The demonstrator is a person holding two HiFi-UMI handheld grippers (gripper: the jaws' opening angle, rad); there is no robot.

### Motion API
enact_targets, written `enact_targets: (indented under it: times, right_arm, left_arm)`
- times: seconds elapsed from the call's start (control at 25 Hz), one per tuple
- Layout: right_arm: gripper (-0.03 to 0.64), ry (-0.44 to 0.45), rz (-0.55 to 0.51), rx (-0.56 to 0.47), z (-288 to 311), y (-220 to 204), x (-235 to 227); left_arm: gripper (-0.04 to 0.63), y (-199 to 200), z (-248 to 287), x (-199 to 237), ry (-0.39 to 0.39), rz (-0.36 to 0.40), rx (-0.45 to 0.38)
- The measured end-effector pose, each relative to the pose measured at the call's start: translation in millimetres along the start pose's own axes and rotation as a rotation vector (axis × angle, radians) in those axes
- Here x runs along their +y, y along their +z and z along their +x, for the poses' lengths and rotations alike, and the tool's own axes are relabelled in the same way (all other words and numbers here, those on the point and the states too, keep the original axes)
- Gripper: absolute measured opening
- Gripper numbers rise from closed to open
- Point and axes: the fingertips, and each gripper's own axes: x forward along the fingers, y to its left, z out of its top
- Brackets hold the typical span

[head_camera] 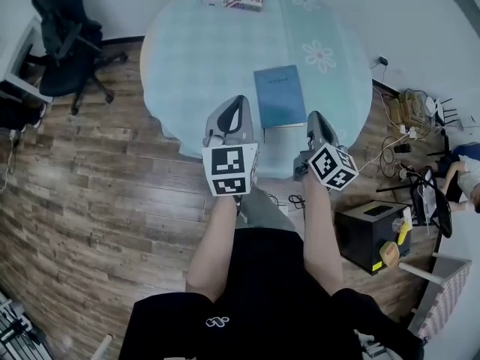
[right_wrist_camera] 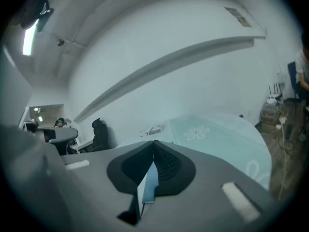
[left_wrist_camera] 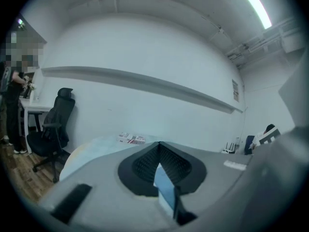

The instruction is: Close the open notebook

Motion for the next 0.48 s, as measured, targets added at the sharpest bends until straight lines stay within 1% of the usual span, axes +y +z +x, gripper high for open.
enact_targets:
  times: [0.04,0.12,0.24,0.48]
  right_arm:
    - [0.011,0.017,-0.044,-0.024,-2,14,8]
    - [0.011,0.051,-0.11,-0.065,-6,37,26]
    - [0.011,0.111,-0.179,-0.115,-6,66,53]
    - [0.009,0.232,-0.221,-0.179,-19,96,87]
  left_arm:
    - [0.003,10,-1,-3,-0.005,0.015,-0.019]
    - [0.003,28,-4,-6,-0.016,0.044,-0.051]
    - [0.003,51,-7,-7,-0.029,0.069,-0.09]
    - [0.003,85,-20,-18,-0.028,0.122,-0.16]
